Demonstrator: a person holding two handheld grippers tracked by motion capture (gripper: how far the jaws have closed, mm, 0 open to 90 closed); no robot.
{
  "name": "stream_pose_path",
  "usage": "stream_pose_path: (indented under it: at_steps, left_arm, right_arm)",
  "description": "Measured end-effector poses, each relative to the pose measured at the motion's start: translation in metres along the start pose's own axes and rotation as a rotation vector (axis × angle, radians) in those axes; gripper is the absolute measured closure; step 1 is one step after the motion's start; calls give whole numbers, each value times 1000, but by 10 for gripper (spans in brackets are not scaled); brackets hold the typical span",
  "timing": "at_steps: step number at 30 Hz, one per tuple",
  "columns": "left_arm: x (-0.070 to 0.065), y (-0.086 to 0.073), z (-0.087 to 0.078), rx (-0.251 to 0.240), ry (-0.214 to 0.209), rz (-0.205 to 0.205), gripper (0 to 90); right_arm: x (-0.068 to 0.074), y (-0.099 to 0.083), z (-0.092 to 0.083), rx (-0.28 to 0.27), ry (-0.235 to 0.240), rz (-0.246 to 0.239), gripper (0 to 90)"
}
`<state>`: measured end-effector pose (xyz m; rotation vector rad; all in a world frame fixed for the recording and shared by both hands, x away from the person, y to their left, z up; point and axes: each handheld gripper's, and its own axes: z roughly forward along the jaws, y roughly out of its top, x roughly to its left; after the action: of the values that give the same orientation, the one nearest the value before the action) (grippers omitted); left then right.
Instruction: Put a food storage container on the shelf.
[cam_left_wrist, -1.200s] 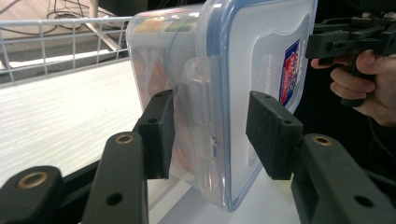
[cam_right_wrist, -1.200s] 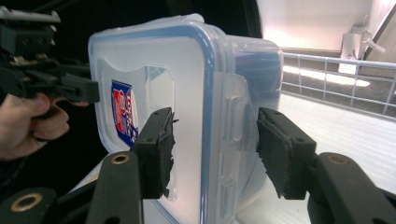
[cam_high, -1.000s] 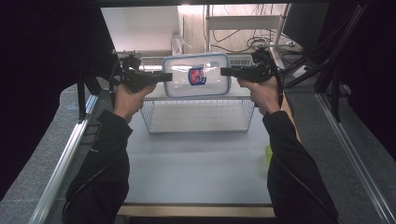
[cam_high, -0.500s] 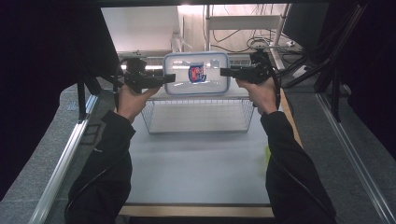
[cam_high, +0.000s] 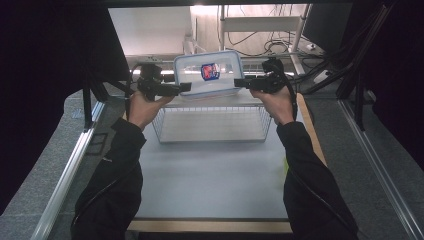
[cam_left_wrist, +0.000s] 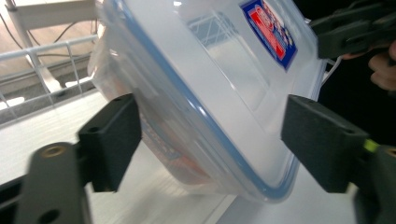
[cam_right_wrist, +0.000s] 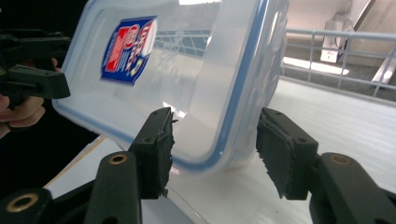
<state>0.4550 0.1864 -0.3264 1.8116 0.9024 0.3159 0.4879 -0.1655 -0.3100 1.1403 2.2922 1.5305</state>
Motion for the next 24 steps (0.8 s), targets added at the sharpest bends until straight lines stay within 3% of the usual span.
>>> stream_pose_path:
  at_steps: [2, 4, 6, 9, 14, 16, 19, 22, 24]
  left_arm:
    - [0, 1, 1, -1, 6, 12, 147]
    - [-1, 1, 3, 5, 61, 27, 62]
    - [1, 1, 3, 4, 61, 5, 23]
    - [2, 0, 1, -13, 70, -9, 37]
    - [3, 0, -5, -50, 63, -29, 122]
    - [1, -1, -7, -39, 93, 5, 139]
    - [-2, -7, -12, -46, 94, 17, 191]
    - [-10, -17, -19, -51, 100, 39, 297]
    - [-13, -23, -21, -38, 125, 51, 425]
  right_arm:
    - [-1, -1, 0, -7, 7, 9, 464]
    - [-2, -3, 0, -19, 14, 22, 465]
    - [-3, -3, -1, -28, 26, 35, 466]
    - [-3, -4, -3, -41, 17, 30, 475]
    - [-3, -2, -7, -54, -3, 22, 469]
    - [-2, -3, -7, -45, -23, -3, 468]
    - [1, -7, -9, -46, -26, -22, 473]
    - [3, -12, -14, -55, -32, -49, 524]
    - [5, -16, -16, -57, -37, -63, 617]
